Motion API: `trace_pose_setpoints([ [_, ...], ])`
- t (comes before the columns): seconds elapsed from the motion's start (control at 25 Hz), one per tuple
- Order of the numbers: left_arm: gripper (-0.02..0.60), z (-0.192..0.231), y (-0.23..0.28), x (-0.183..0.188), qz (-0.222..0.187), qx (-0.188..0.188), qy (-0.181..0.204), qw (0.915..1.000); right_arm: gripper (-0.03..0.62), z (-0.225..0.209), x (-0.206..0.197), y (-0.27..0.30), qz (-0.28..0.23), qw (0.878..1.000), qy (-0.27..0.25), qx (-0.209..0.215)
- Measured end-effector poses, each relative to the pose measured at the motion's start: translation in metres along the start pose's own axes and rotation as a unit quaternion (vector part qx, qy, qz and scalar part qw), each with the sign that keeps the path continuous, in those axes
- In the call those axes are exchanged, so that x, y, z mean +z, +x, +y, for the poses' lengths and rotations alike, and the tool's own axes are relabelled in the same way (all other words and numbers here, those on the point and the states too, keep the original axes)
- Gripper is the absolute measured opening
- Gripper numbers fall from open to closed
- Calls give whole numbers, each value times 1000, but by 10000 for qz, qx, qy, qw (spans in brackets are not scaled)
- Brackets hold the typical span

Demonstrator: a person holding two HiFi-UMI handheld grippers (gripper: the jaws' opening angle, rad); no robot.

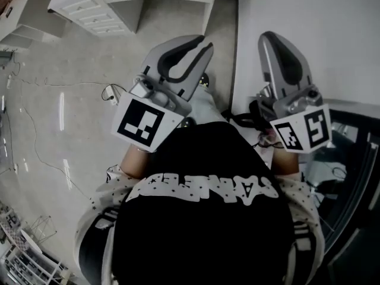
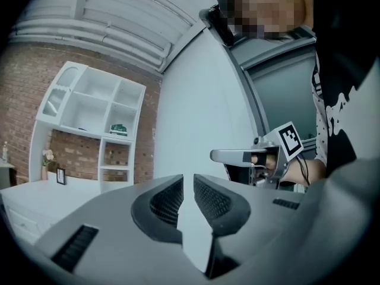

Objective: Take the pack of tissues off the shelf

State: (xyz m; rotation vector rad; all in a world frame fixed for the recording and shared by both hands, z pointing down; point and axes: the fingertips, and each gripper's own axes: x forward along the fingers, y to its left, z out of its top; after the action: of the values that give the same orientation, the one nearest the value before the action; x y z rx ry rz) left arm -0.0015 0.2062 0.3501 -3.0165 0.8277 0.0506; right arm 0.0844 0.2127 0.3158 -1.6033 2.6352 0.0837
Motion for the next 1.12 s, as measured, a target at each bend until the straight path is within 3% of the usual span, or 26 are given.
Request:
trace_pose_setpoints([
  [0.56,71,127,43,3,-25,840,176,9963,34,-55,-14,130,-216,9984,155,489],
  [0.76,71,143,70,21,-80,950,201,9952,34,-80,0,150,-277,9975,217,609],
  [0.96,67,170,112,0,-126,1203,393,9919,34,-124,-24,178,-468,9954,266,798],
  [1.12,40,182,132,8,-134,1377,463,9893,34,-145,-17,194,-568,9937,272,922],
])
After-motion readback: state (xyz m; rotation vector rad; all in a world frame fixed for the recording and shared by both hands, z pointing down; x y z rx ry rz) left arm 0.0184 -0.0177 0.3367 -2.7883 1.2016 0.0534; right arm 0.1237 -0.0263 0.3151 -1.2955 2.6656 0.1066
